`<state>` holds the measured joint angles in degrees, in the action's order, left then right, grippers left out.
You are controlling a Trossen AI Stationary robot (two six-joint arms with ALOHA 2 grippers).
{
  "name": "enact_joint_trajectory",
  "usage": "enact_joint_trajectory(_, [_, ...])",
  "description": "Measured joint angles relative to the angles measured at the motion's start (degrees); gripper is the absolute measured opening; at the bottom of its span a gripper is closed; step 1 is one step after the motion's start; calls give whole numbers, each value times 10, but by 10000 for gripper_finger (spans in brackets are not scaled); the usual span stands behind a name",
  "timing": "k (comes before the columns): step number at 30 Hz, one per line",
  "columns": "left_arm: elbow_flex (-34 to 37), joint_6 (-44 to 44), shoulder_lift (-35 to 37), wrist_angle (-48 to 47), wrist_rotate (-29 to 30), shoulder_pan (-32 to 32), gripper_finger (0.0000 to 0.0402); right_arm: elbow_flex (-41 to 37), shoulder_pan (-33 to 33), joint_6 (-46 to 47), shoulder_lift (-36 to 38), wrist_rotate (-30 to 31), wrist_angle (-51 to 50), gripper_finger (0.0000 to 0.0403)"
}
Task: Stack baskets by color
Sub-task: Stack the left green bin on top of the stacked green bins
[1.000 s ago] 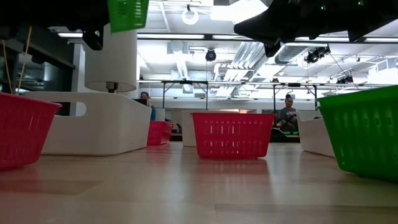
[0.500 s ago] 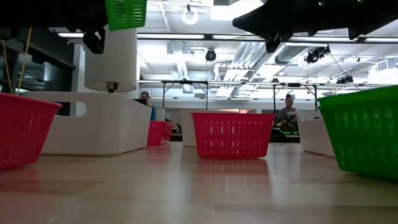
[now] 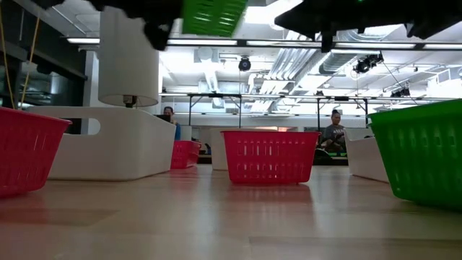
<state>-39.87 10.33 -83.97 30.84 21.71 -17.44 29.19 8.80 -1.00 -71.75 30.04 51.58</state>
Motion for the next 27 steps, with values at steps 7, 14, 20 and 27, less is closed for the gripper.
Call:
enact_joint_trajectory(7, [-171,-18,-149,-67,-75,8,0,0,0,7,90,-12,-35,0])
enact_joint_trajectory(14, [-350,-35,-258,-177,-51,15,0,0,0,50,149,-12,-147,0])
enact_joint_trajectory(20, [-454,-53,-342,-225,18,13,0,0,0,75,152,-10,-191,0])
enact_joint_trajectory(27, [-485,-7,-398,-233,34,20,0,0,6,85,151,-10,-199,0])
